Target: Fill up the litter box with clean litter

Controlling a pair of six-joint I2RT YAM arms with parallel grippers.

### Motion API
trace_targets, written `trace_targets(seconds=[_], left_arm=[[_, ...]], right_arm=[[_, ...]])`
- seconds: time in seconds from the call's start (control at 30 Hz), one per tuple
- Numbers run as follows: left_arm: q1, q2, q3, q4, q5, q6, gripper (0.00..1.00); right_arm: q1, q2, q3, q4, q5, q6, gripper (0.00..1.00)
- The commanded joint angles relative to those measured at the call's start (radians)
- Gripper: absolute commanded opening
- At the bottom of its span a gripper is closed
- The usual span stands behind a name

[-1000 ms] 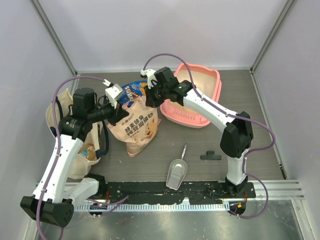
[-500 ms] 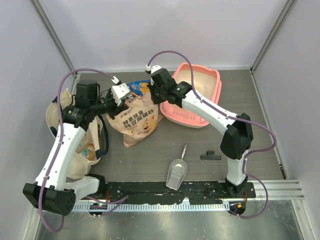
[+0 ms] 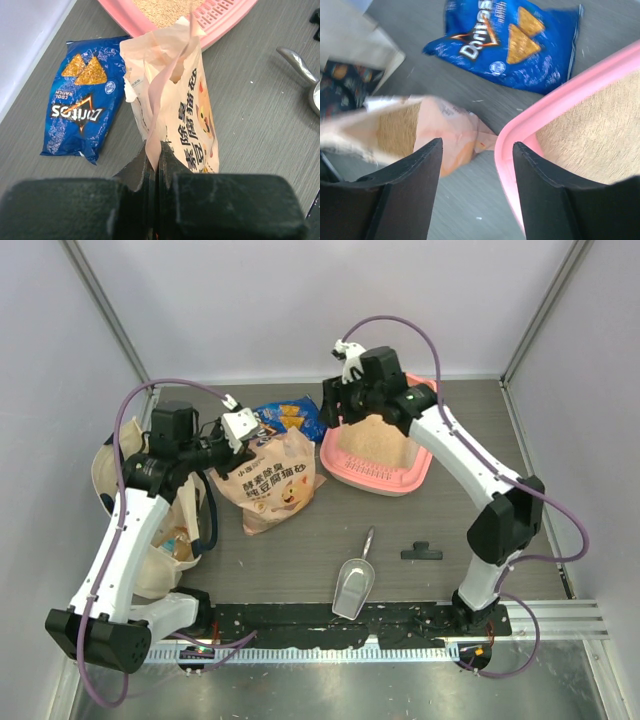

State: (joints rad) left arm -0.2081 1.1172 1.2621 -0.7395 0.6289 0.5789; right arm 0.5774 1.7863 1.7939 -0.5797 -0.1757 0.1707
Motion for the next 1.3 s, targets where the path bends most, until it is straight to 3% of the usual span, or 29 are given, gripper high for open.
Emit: trace_targets(seconds=[0.0, 0.07, 0.1, 0.2, 0.23, 0.33, 0.43, 0.67, 0.9, 1.03, 1.13, 1.2, 1.27], left_arm=[[0.004, -0.048, 0.014, 0.180, 0.040, -0.062, 0.00], [0.003, -0.046, 0.014, 0.183, 0.038, -0.074, 0.00], [0.003, -0.048, 0.014, 0.181, 0.037, -0.076, 0.00], [0.003, -0.051, 0.007, 0.169, 0.031, -0.077, 0.00], [0.003, -0.054, 0.003, 0.164, 0.028, -0.077, 0.00], [0.003, -0.059, -0.004, 0.163, 0.022, -0.091, 0.00], [0.003, -0.060, -0.003, 0.160, 0.017, -0.103, 0.00], [0.003, -0.068, -0.001, 0.141, 0.012, -0.119, 0.00], [0.003, -0.080, -0.012, 0.134, -0.004, -0.155, 0.00], [0.003, -0.082, -0.013, 0.130, -0.011, -0.178, 0.07], [0.003, -0.080, -0.009, 0.124, -0.009, -0.194, 0.19], [0.003, -0.079, -0.007, 0.124, -0.009, -0.200, 0.26], [0.003, -0.082, -0.007, 0.124, -0.006, -0.205, 0.28]], right_arm=[[-0.047, -0.218, -0.112, -0.008, -0.502, -0.448, 0.65], [-0.053, -0.302, -0.273, -0.119, -0.565, -0.677, 0.69], [-0.053, -0.345, -0.321, -0.164, -0.580, -0.905, 0.71], [-0.045, -0.447, -0.469, -0.388, -0.585, -1.230, 0.72], [-0.037, -0.470, -0.499, -0.437, -0.562, -1.421, 0.72], [-0.001, -0.490, -0.617, -0.538, -0.481, -1.653, 0.72], [0.035, -0.487, -0.708, -0.507, -0.397, -1.804, 0.75], [0.068, -0.360, -0.757, -0.456, -0.340, -1.974, 0.76], [0.122, -0.269, -0.798, -0.361, -0.338, -2.019, 0.77], [0.139, -0.211, -0.803, -0.319, -0.323, -2.031, 0.74], [0.139, -0.186, -0.801, -0.313, -0.324, -2.036, 0.68], [0.139, -0.182, -0.803, -0.315, -0.321, -2.042, 0.58], [0.139, -0.179, -0.803, -0.321, -0.301, -2.050, 0.46]])
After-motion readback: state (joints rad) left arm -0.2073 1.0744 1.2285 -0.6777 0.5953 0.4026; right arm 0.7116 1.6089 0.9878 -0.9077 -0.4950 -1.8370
